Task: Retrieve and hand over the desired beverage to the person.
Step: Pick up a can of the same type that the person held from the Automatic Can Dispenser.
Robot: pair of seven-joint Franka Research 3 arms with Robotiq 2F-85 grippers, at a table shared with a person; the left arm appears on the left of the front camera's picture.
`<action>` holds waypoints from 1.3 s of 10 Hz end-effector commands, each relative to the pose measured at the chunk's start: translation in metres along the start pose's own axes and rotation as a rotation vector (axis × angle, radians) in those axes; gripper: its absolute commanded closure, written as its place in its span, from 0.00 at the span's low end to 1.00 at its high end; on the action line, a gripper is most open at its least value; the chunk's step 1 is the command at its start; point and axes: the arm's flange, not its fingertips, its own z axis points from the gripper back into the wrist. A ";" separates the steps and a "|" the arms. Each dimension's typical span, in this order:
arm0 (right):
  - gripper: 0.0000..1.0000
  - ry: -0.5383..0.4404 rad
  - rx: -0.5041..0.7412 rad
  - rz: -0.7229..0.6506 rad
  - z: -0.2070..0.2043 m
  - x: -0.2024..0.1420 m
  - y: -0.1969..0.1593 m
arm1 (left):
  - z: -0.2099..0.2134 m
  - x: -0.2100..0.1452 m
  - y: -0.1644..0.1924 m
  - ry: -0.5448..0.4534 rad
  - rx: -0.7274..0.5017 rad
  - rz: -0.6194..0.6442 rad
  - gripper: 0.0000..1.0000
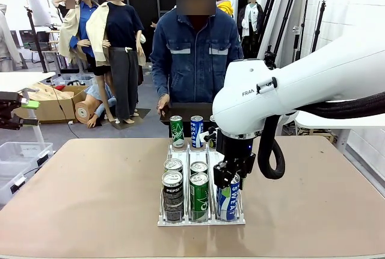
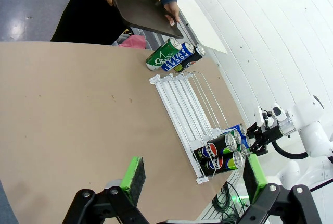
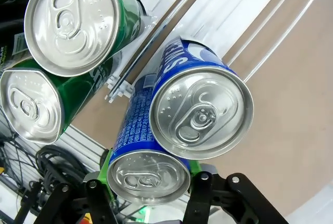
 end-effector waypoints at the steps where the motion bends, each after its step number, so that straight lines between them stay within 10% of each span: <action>1: 1.00 -0.001 -0.001 0.005 0.000 0.000 0.001 | 0.002 0.000 0.000 0.003 0.006 0.001 0.00; 13: 1.00 0.063 -0.082 0.046 0.132 -0.019 0.067 | 0.002 0.000 0.000 0.003 0.006 0.001 0.00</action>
